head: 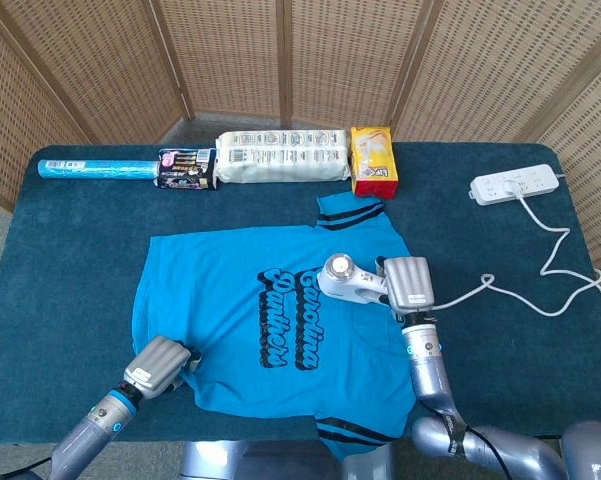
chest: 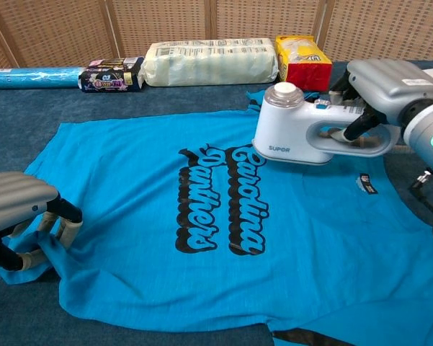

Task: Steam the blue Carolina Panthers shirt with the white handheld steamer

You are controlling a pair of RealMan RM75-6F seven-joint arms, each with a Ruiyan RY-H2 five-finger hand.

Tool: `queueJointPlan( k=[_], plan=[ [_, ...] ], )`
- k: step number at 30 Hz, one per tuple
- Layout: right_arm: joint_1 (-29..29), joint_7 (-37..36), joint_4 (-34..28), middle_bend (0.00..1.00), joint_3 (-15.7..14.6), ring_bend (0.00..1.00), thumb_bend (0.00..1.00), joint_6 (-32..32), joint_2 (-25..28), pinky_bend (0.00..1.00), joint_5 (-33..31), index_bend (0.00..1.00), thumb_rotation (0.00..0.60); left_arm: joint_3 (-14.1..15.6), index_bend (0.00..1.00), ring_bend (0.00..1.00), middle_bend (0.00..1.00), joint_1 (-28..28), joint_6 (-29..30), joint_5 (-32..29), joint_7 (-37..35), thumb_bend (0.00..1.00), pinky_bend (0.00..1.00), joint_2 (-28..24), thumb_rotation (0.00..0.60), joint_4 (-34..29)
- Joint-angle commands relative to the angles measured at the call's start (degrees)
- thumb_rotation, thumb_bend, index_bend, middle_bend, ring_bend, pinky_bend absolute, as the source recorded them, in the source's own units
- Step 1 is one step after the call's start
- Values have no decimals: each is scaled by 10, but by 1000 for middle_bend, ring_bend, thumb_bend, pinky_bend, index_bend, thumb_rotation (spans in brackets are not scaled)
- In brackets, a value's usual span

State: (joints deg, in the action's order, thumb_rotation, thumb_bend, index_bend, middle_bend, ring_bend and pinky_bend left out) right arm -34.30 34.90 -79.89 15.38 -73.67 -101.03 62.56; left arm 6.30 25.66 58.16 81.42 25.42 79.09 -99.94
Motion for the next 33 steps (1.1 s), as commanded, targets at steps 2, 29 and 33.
queueJointPlan(
  k=[2,29,33],
  plan=[
    [-6,12,10,819,0,868,334,-1,-20,839,-9,768,600,0,571,566,626,0,2,2,-1,431,648,-1,600,0],
    [-35,67,54,815,3,864,334,4,-99,836,-11,769,600,5,570,566,626,-9,10,11,-23,430,648,-1,600,7],
    [-39,73,53,814,6,863,334,5,-108,834,-13,768,600,6,570,566,626,-10,12,14,-27,430,648,-2,600,8]
  ],
)
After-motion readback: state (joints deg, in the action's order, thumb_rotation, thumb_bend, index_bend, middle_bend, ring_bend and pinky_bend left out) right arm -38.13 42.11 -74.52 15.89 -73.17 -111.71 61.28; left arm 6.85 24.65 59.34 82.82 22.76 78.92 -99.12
